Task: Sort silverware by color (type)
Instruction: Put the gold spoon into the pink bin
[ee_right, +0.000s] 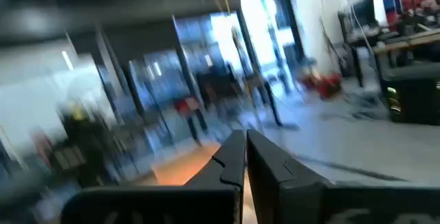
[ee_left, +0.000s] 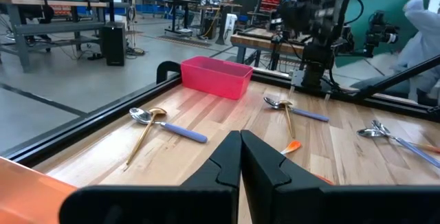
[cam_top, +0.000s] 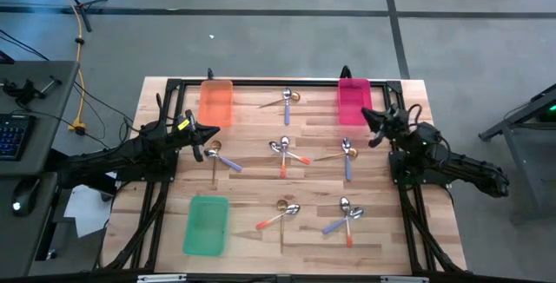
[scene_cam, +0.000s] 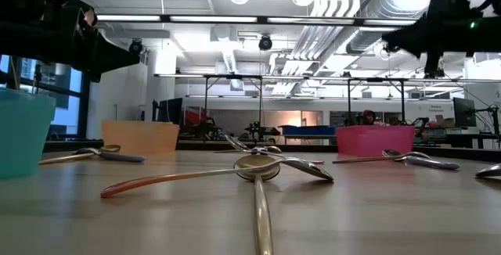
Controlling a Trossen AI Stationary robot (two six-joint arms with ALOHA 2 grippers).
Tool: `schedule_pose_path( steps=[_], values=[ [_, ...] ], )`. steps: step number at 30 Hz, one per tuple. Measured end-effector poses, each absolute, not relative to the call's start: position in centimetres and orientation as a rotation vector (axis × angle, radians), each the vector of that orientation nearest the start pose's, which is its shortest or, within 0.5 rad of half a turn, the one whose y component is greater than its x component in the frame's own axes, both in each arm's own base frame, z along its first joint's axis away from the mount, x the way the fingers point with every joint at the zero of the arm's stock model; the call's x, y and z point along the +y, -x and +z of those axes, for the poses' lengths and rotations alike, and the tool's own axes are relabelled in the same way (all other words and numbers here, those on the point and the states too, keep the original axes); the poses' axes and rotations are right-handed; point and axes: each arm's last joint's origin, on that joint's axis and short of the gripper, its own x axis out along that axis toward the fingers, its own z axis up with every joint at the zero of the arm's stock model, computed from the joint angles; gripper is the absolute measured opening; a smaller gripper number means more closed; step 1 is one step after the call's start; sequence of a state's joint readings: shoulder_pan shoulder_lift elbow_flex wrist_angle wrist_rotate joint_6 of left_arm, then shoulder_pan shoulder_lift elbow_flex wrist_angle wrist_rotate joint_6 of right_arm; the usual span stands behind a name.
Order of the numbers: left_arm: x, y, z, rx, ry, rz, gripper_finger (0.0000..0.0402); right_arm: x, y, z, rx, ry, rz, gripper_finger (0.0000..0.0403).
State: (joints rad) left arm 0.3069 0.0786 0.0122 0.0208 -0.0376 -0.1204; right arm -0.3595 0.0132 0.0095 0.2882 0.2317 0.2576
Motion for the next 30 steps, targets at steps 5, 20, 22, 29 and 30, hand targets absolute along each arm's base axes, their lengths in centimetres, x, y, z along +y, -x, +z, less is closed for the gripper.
schedule_pose_path(
  steps=[5, 20, 22, 29, 30],
  values=[
    [3.2, -9.7, 16.6, 0.001, 0.123, 0.346, 0.0, -3.6, -8.1, 20.7, -0.506, -0.212, -0.462, 0.0],
    [3.2, -9.7, 16.7, -0.029, 0.207, 0.344, 0.0, -3.6, -13.1, 21.4, 0.137, -0.246, -0.302, 0.0027],
    [3.2, -9.7, 16.7, -0.025, 0.202, 0.344, 0.0, -3.5, -14.3, 21.0, 0.279, -0.265, -0.303, 0.005],
    [3.2, -9.7, 16.6, -0.012, 0.163, 0.345, 0.0, -3.1, -18.2, 19.8, 0.763, -0.29, -0.285, 0.0125],
    [3.2, -9.7, 16.6, -0.01, 0.157, 0.345, 0.0, -3.0, -18.7, 19.8, 0.824, -0.279, -0.279, 0.013]
  ],
)
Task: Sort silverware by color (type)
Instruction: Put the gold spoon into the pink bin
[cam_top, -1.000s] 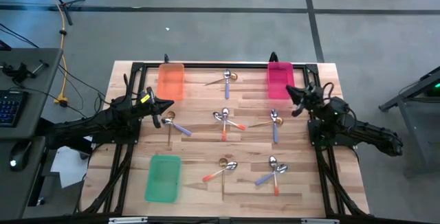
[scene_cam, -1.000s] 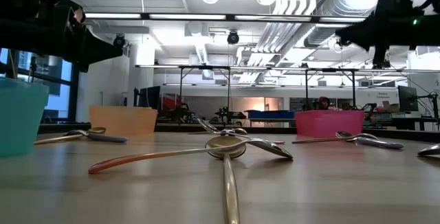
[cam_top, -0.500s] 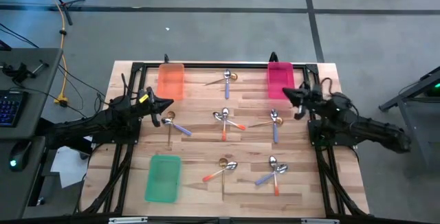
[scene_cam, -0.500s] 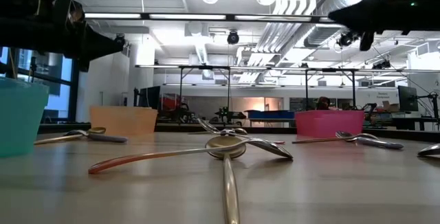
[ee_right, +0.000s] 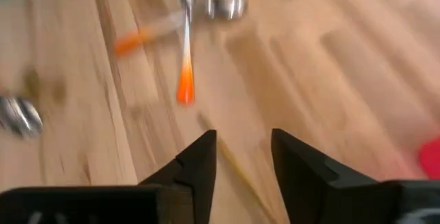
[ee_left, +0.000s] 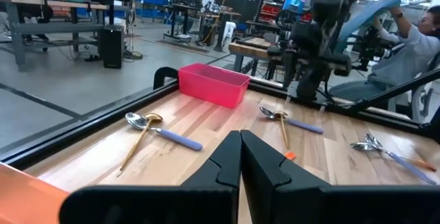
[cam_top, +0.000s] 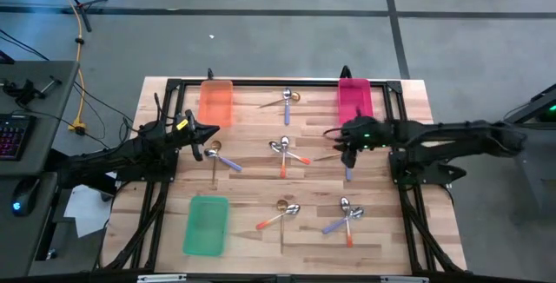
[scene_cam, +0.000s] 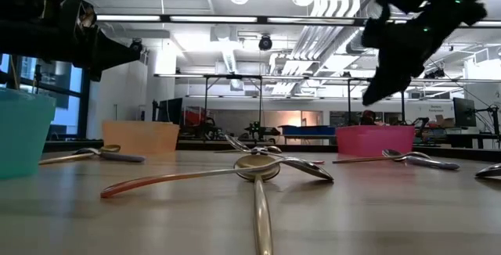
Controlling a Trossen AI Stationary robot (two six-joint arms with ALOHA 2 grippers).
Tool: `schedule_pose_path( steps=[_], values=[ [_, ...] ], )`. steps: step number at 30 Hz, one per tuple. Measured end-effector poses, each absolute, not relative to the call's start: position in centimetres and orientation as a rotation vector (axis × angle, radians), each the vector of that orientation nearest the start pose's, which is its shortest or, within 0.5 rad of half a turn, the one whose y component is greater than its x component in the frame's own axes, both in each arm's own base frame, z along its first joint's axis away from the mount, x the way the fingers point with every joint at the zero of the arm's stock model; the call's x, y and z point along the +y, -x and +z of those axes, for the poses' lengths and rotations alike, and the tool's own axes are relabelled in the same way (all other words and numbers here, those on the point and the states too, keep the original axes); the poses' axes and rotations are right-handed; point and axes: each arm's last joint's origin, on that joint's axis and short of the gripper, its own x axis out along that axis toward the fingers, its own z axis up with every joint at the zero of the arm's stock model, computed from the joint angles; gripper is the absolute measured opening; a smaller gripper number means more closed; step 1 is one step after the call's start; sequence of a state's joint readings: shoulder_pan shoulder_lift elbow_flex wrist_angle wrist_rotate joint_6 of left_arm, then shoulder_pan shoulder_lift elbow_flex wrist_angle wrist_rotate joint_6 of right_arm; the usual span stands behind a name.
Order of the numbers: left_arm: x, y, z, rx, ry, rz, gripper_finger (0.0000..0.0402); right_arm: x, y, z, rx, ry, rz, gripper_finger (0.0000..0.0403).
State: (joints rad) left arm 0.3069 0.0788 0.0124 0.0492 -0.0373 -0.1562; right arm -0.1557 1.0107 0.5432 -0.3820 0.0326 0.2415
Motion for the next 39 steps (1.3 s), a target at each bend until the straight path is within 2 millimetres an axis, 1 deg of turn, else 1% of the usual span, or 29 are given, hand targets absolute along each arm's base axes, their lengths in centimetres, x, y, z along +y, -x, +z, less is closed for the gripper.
schedule_pose_path(
  steps=[3, 6, 10, 16, 20, 23, 26, 30, 34, 37, 39],
  values=[
    [3.2, -9.7, 16.6, -0.007, 0.148, 0.345, 0.0, -2.9, -20.2, 19.6, 0.991, -0.225, -0.251, 0.0134],
    [3.2, -9.7, 16.6, -0.005, 0.156, 0.345, 0.0, -3.0, -21.6, 19.0, 1.115, -0.171, -0.221, 0.0133],
    [3.2, -9.7, 16.5, 0.004, 0.158, 0.346, 0.0, -3.2, -22.7, 17.6, 1.259, -0.118, -0.185, 0.0133],
    [3.2, -9.7, 16.4, 0.013, 0.159, 0.347, 0.0, -3.3, -23.5, 15.2, 1.375, -0.086, -0.154, 0.0132],
    [3.2, -9.7, 16.2, 0.025, 0.182, 0.348, 0.0, -3.5, -23.7, 14.1, 1.428, -0.078, -0.145, 0.0131],
    [3.2, -9.7, 16.3, 0.023, 0.187, 0.348, 0.0, -3.8, -23.9, 13.4, 1.458, -0.103, -0.147, 0.0118],
    [3.2, -9.7, 16.3, 0.022, 0.186, 0.348, 0.0, -4.0, -23.9, 12.8, 1.49, -0.118, -0.142, 0.0093],
    [3.2, -9.7, 16.3, 0.016, 0.185, 0.347, 0.0, -4.6, -23.9, 12.7, 1.49, -0.146, -0.144, 0.0052],
    [3.2, -9.7, 16.3, 0.016, 0.181, 0.347, 0.0, -5.3, -23.7, 13.3, 1.453, -0.186, -0.142, 0.0009],
    [3.2, -9.7, 16.3, 0.02, 0.16, 0.347, 0.0, -5.6, -23.8, 14.1, 1.432, -0.198, -0.131, 0.0006],
    [3.2, -9.7, 16.3, 0.02, 0.159, 0.347, 0.0, -6.1, -24.2, 15.2, 1.388, -0.216, -0.127, 0.0005]
  ],
)
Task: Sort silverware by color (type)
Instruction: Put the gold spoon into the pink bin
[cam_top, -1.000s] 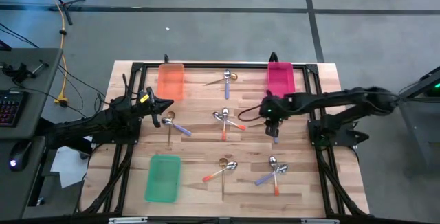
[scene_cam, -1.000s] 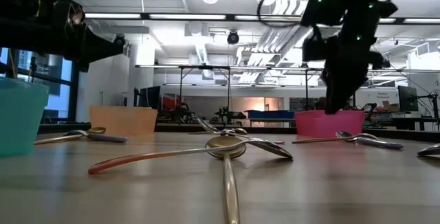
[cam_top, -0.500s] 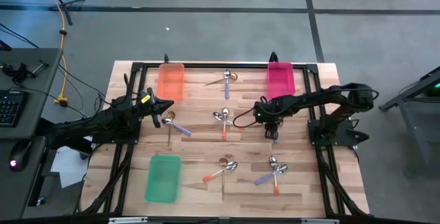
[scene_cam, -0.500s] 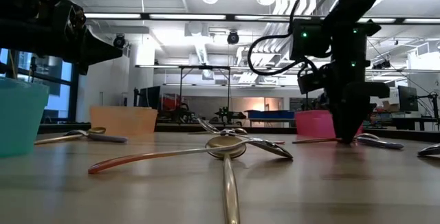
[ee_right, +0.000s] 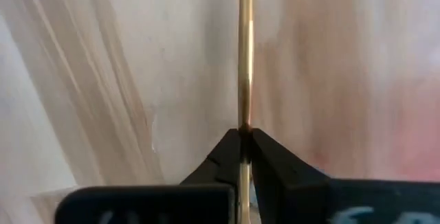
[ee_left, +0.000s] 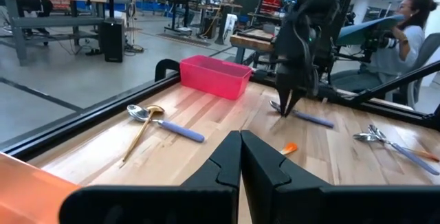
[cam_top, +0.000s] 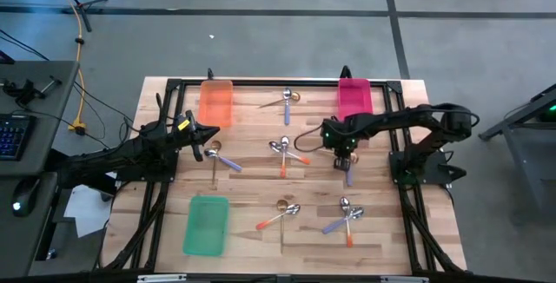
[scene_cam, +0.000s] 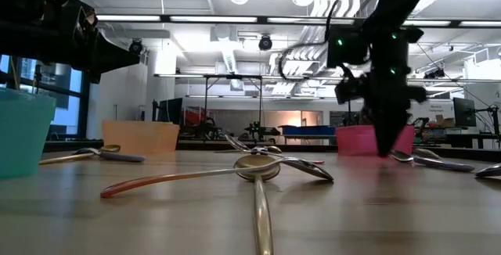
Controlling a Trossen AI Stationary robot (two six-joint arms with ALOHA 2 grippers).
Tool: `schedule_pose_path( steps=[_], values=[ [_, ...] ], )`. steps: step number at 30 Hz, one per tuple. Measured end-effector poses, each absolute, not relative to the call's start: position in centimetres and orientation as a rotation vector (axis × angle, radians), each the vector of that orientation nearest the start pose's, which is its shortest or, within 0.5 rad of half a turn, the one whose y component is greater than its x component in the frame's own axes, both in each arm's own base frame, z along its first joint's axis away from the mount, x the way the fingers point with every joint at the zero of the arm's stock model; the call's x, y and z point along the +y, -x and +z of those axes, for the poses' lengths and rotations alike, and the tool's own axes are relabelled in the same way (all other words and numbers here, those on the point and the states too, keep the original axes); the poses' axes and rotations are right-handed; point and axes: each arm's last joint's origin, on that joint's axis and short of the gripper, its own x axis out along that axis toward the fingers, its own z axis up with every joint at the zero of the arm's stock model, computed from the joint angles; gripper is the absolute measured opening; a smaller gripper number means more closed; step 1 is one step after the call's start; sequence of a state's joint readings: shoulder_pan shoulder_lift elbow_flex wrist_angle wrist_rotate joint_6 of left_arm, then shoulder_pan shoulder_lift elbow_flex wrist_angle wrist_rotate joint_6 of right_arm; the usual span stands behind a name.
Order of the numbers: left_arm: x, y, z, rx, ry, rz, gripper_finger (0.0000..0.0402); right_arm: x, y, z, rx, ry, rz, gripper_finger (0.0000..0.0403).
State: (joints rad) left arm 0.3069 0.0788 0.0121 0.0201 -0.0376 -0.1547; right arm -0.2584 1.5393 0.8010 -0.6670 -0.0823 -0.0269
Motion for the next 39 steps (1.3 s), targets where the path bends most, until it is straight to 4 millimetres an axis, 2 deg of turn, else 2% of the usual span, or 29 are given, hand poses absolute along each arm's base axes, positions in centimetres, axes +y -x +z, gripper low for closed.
schedule_pose_path(
  steps=[5, 8, 13, 16, 20, 28, 33, 39],
  values=[
    [3.2, -9.7, 16.3, 0.02, 0.159, 0.347, 0.0, -7.8, -24.7, 18.1, 1.309, -0.256, -0.129, 0.0002],
    [3.2, -9.7, 16.3, 0.018, 0.157, 0.369, 0.0, -10.0, -24.9, 20.8, 1.249, -0.293, -0.198, 0.0001],
    [3.4, -9.6, 16.4, 0.012, 0.153, 0.418, 0.0, -15.3, -23.0, 24.3, 1.21, -0.456, -0.45, 0.0001],
    [3.4, -9.6, 16.4, 0.013, 0.133, 0.421, 0.0, -18.1, -20.9, 25.1, 1.2, -0.522, -0.609, 0.0001],
    [3.4, -9.6, 16.4, 0.016, 0.112, 0.427, 0.0, -20.4, -18.5, 24.8, 1.175, -0.612, -0.701, 0.0001],
    [3.4, -9.6, 16.4, 0.017, 0.103, 0.432, 0.0, -22.4, -15.8, 22.7, 1.157, -0.734, -0.815, 0.0],
    [3.4, -9.6, 16.4, 0.017, 0.102, 0.434, 0.0, -22.9, -15.4, 20.9, 1.157, -0.794, -0.82, 0.0],
    [3.4, -9.6, 16.5, 0.008, 0.103, 0.436, 0.0, -23.7, -15.9, 19.2, 1.176, -0.811, -0.819, 0.0]
  ],
)
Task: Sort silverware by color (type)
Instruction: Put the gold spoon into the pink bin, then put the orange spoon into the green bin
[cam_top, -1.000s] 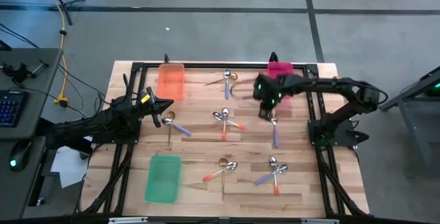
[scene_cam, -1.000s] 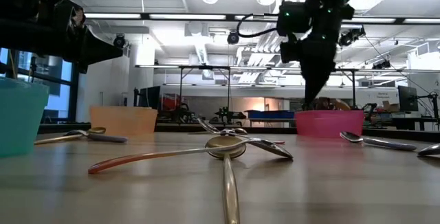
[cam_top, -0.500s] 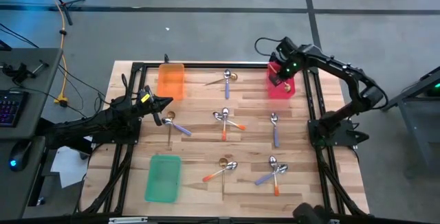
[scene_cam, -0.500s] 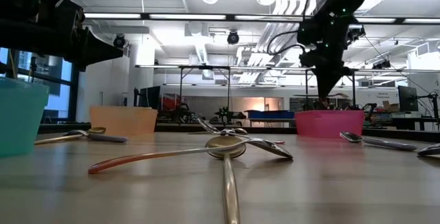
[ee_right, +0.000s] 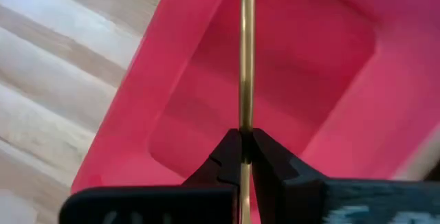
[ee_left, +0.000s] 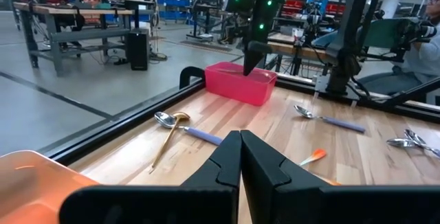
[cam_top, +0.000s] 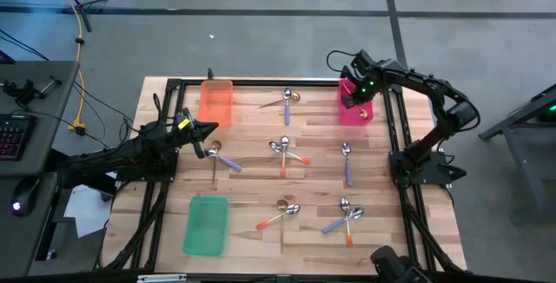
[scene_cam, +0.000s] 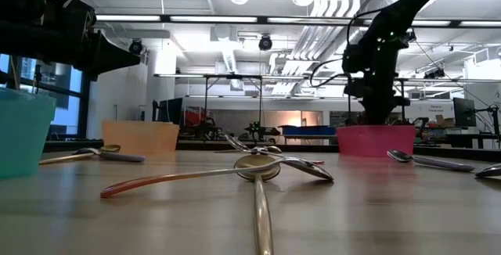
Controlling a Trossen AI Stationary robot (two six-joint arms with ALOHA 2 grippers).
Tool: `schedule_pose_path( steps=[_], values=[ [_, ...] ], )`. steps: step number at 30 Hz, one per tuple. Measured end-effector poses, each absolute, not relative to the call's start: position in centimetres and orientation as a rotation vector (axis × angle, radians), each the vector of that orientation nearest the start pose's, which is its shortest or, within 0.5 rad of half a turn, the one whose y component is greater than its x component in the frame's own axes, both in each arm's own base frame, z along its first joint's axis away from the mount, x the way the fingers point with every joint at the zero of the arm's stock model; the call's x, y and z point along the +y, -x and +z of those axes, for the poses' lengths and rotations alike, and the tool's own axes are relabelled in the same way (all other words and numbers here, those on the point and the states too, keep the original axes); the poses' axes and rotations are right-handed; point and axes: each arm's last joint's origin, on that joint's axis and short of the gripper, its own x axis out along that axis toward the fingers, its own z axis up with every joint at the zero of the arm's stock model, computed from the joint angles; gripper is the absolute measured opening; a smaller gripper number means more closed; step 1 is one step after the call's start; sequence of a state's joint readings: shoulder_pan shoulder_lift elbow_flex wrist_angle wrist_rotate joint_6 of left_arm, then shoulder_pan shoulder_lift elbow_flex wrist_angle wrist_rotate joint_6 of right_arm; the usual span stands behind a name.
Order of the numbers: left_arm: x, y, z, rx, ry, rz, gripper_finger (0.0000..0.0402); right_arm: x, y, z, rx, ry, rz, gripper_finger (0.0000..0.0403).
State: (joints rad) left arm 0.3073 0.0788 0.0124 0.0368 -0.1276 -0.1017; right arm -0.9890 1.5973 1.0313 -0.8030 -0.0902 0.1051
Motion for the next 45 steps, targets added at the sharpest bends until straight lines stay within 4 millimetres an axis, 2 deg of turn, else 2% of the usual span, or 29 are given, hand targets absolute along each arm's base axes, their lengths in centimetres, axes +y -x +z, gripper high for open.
schedule_pose_path(
  steps=[9, 14, 18, 25, 29, 33, 40, 45],
  values=[
    [3.4, -9.6, 16.6, -0.006, 0.102, 0.436, 0.0, -24.7, -16.6, 15.9, 1.257, -0.851, -0.803, 0.0],
    [3.4, -9.6, 16.6, -0.007, 0.103, 0.435, 0.0, -25.0, -16.7, 15.3, 1.284, -0.817, -0.8, 0.0007],
    [3.4, -9.6, 16.6, -0.009, 0.117, 0.435, 0.0, -25.1, -16.6, 16.6, 1.313, -0.751, -0.831, 0.0039],
    [3.4, -9.7, 16.5, -0.007, 0.159, 0.411, 0.0, -24.5, -17.1, 21.0, 1.257, -0.589, -0.805, 0.01],
    [3.4, -9.9, 16.3, 0.019, 0.207, 0.39, 0.0, -22.9, -18.0, 22.9, 1.212, -0.491, -0.754, 0.0103],
    [3.5, -10.2, 15.8, 0.075, 0.228, 0.396, 0.0, -20.8, -20.2, 23.9, 1.108, -0.386, -0.645, 0.0078],
    [3.6, -10.7, 15.3, 0.126, 0.232, 0.401, 0.0, -15.5, -25.1, 22.4, 0.937, -0.317, -0.394, 0.0018],
    [3.7, -11.0, 15.4, 0.118, 0.215, 0.401, 0.0, -10.7, -27.7, 21.2, 0.857, -0.338, -0.289, 0.0018]
  ],
)
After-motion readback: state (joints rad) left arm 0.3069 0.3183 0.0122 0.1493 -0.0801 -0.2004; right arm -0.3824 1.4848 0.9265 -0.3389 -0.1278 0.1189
